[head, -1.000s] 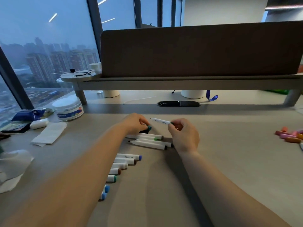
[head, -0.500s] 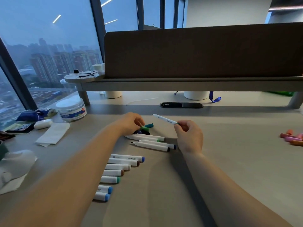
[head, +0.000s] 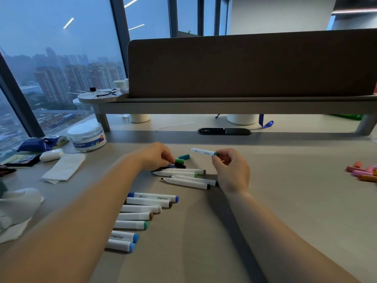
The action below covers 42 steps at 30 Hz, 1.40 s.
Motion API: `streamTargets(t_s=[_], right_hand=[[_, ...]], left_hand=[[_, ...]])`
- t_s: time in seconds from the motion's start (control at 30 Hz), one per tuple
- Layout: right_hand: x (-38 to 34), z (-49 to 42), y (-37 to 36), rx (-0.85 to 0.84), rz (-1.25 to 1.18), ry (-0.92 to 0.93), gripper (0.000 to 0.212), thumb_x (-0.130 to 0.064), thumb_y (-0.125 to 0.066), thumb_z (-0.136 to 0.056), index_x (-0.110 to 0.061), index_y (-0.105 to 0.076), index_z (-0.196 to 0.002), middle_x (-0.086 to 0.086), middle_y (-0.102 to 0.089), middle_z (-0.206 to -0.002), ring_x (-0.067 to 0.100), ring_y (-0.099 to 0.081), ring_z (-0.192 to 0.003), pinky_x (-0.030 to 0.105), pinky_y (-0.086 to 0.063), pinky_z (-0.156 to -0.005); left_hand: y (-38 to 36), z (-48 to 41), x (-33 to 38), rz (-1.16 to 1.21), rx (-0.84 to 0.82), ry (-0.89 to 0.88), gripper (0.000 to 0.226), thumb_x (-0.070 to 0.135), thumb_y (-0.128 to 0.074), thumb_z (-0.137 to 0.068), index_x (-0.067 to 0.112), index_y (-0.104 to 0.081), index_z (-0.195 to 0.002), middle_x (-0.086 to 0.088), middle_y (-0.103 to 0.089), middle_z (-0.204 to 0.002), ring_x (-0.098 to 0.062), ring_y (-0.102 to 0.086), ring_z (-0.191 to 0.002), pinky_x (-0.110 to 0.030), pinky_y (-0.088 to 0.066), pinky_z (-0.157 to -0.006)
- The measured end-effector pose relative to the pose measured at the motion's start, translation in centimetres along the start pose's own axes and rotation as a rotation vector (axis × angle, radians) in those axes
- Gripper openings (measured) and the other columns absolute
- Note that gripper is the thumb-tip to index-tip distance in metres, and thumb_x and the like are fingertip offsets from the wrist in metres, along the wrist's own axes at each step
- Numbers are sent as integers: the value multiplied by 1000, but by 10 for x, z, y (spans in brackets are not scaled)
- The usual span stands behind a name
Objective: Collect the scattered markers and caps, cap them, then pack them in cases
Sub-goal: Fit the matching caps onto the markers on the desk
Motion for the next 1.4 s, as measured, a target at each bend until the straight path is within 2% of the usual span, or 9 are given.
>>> streamTargets(t_s=[0.3, 0.53, 0.7, 0.83, 0.9, 1.0, 1.1, 1.27, 1.4], right_hand=[[1, -1, 2, 3, -67, -23, 7, -23, -64, -89, -26, -62, -95, -11, -61, -86, 10, -58, -83, 32, -52, -81], [6, -3, 5, 47, -171, -74, 6, -19, -63, -89, -23, -62, -94, -9, -63, -85, 13, -60, -83, 30, -50, -76], [9, -3, 6, 70, -231, -110, 9, -20, -60, -92, -19, -60, -101, -3, -66, -94, 11, -59, -85, 19, -43, -67], [11, -3, 6, 74, -255, -128, 7, -21, -59, -92, -21, -58, -99, -2, -66, -94, 11, -59, -85, 23, -47, -71], [10, -3, 6, 79, -273, -135, 7, -21, -59, -92, -21, -58, -99, -2, -67, -94, 11, -60, -84, 19, -44, -66], [10, -1, 7, 84, -293, -145, 7, -21, -58, -93, -21, -57, -100, -1, -67, -95, 10, -58, -82, 17, -41, -62], [10, -1, 8, 86, -330, -161, 8, -20, -56, -94, -20, -56, -102, -1, -66, -96, 8, -56, -79, 18, -41, -62], [12, -1, 12, 127, -387, -182, 10, -19, -55, -94, -16, -57, -104, 0, -66, -96, 8, -54, -75, 20, -41, -60], [10, -1, 13, 132, -377, -183, 12, -19, -55, -95, -16, -57, -106, -1, -64, -95, 5, -54, -78, 13, -38, -59]], left_hand=[[1, 9, -7, 33, 6, 4, 28, 4, -55, -91, 13, -67, -114, 1, -62, -109, -14, -56, -101, -24, -44, -93], [-2, 8, -14, 122, 4, 29, 26, 3, -61, -88, 11, -66, -112, 0, -64, -106, -11, -59, -97, -21, -46, -87], [-6, 5, -12, 134, 18, 7, 19, 4, -62, -87, 16, -68, -101, 0, -64, -103, -15, -60, -98, -26, -49, -90], [-8, 3, -13, 107, 27, 2, 18, 7, -63, -87, 24, -64, -91, 2, -63, -100, -14, -59, -97, -28, -49, -90], [-7, 1, -15, 110, 47, 11, 17, 12, -65, -86, 25, -60, -95, 2, -60, -104, -14, -57, -97, -27, -48, -89], [3, -6, -12, 189, 155, 44, 28, 21, -68, -85, 22, -53, -109, 4, -51, -108, -14, -52, -99, -27, -45, -87], [5, -17, 4, 164, 228, 71, 28, 27, -64, -89, 15, -60, -114, 1, -56, -106, -15, -53, -98, -26, -43, -84], [-11, -35, 16, 55, 190, 129, 12, 30, -69, -84, 18, -68, -88, -1, -67, -93, -18, -60, -89, -34, -52, -84], [-12, -40, 18, -12, 197, 122, 8, 27, -68, -85, 20, -65, -87, -3, -67, -95, -19, -60, -88, -35, -52, -84]])
Point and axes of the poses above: each hand's wrist, its own z-axis away from the middle knuckle, its own y-axis out of the back of the hand, x = y × z, the point moved 9 cm from there along -z, towards the middle knuckle
